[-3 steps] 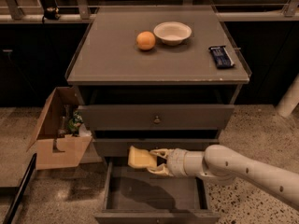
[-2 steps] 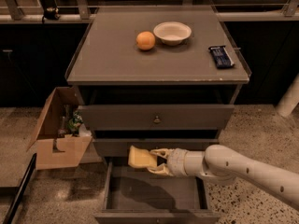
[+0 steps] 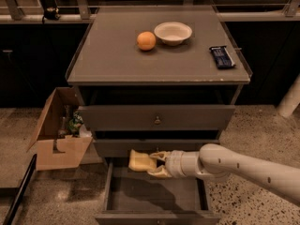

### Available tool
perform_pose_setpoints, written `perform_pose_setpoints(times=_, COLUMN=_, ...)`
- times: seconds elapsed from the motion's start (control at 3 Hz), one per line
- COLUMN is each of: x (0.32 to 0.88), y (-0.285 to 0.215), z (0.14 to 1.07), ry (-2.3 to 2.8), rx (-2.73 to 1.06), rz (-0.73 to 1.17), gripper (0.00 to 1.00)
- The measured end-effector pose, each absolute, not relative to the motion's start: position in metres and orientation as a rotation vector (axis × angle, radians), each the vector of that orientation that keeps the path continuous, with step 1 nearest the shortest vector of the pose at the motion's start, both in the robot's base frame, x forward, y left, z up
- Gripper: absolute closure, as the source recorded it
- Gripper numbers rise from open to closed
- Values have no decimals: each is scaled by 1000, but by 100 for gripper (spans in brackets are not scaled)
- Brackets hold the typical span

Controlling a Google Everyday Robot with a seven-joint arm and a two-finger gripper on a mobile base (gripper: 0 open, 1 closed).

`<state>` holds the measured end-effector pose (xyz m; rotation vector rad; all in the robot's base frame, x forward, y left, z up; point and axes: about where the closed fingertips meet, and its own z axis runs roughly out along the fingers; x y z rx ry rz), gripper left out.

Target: Place sponge into bottom drawer

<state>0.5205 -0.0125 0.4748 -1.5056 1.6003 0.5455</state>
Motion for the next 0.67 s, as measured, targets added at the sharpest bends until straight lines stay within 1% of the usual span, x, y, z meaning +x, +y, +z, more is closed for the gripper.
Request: perform_pose_setpoints(times=0.67, x=527, y=-26, z=396, ry=1658, rx=-1449, rz=637, gripper=100)
